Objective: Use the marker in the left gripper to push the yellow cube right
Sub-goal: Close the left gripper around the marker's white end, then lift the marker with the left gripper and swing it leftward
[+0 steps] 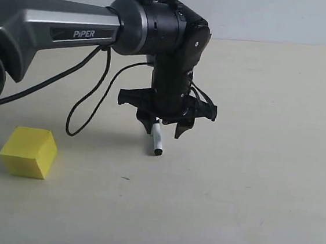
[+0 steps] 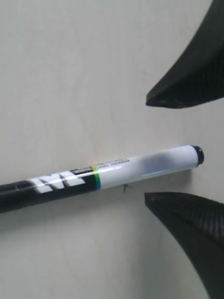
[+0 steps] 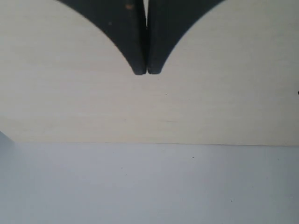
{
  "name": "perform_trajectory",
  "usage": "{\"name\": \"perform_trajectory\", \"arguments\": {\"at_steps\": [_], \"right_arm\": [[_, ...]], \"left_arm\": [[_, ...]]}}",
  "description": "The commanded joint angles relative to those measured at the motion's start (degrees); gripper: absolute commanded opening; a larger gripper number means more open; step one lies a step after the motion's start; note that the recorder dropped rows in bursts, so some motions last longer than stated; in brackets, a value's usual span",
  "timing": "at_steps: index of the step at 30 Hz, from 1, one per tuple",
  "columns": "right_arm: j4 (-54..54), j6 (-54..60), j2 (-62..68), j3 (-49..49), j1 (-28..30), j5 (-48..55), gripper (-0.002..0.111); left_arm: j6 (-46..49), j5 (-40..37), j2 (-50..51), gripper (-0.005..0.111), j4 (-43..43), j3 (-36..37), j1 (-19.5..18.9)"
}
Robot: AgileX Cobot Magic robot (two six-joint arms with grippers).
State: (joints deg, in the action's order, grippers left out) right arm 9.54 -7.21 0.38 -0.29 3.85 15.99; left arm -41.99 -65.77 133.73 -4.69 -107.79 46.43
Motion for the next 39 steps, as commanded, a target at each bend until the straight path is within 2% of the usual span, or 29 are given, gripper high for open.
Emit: {"name": "perform_trajectory", "arguments": {"at_steps": [1,30,32,38,39], "right_arm": [[0.0,-0.1,-0.4,0.3,-0.2,-0.7,0.0],[0.0,-0.1,-0.4,0.3,-0.2,-0.7,0.0],[0.0,-0.1,-0.4,0.3,-0.2,-0.7,0.0],[0.0,-0.1,-0.4,0.3,-0.2,-0.7,0.0],[0.0,-0.1,-0.4,0.3,-0.2,-0.7,0.0]], "left_arm": [[-2.7,0.6,-0.2,0.054,-2.5,0.2,0.3],[-6.6,1.1,3.6,0.052,-3.1,0.2,0.5],[-6.1,0.6,3.6,0.044,-3.0,0.2,0.5],[-2.8,0.6,3.5,0.0,-3.0,0.2,0.5],[-2.3,0.6,3.5,0.0,-3.0,0.2,0.5]]}}
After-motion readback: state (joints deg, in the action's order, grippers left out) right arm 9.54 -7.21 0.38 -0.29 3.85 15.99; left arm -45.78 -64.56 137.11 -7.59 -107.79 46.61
